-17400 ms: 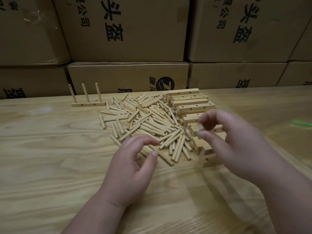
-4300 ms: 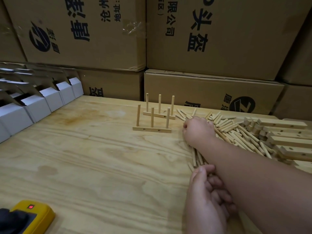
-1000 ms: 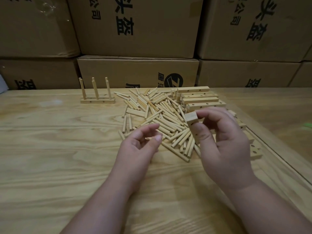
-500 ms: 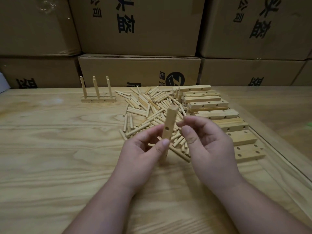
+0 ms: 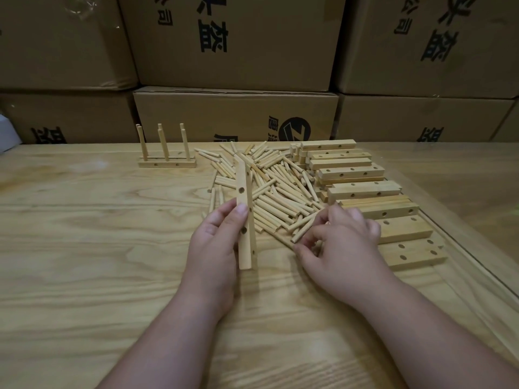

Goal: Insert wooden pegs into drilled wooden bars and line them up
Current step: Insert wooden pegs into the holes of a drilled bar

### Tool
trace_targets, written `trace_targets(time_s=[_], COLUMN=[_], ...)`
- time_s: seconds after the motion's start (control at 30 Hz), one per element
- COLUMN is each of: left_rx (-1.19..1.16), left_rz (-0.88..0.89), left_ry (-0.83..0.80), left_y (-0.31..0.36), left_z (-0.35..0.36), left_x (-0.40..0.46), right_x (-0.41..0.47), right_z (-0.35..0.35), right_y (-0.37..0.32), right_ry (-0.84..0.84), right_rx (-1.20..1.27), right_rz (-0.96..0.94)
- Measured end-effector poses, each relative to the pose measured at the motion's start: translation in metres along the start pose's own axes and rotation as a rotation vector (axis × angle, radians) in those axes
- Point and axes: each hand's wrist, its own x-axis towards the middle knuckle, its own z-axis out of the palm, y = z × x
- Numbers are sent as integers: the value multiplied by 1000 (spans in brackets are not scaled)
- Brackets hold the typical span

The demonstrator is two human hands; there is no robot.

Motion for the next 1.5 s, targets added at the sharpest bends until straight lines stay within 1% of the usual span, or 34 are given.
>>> trace_targets(time_s=[0.13, 0.27, 0.33, 0.43, 0.57, 0.63, 0.7, 0.8, 0.9, 1.0, 1.07, 1.23, 1.43, 1.5], left_rx=[-11, 44, 85, 109, 129, 133, 145, 175, 211, 208, 203, 184, 193, 189], left_rz=[-17, -22, -45, -69, -77, -82, -75, -51, -50, -48, -43, -46, -64, -68], left_ry=[-48, -65, -74, -133, -190, -207, -214, -190, -125, -96, -78, -58, -81, -74], left_y=[3, 3, 4, 4, 5, 6, 7, 9, 9, 8, 8, 7, 3, 3], left_z=[-1, -2, -3, -4, -2, -2, -1, -1, 0, 2, 3, 2, 4, 5], left_x=[-2, -1, 0, -1, -1, -2, -3, -2, 1, 0, 0, 1, 0, -1], right_x=[0, -1, -2, -3, -4, -7, -9, -11, -11, -11, -10, -9, -12, -12], right_z=[-2, -1, 0, 0, -7, -10, -12, -12, -13, -12, -11, -13, -15, -15], right_y=[-1, -2, -2, -3, -6, -6, -7, -8, -9, -8, -7, -5, -6, -6], right_ry=[-36, -107, -109, -21, 153, 190, 211, 238, 255, 241, 263, 379, 415, 401], right_rx=[-38, -63, -57, 16, 264, 383, 441, 482, 516, 544, 581, 651, 653, 669], right_rz=[-4, -7, -5, -2, -18, -39, -61, -98, -164, -234, -257, -231, -239, -235])
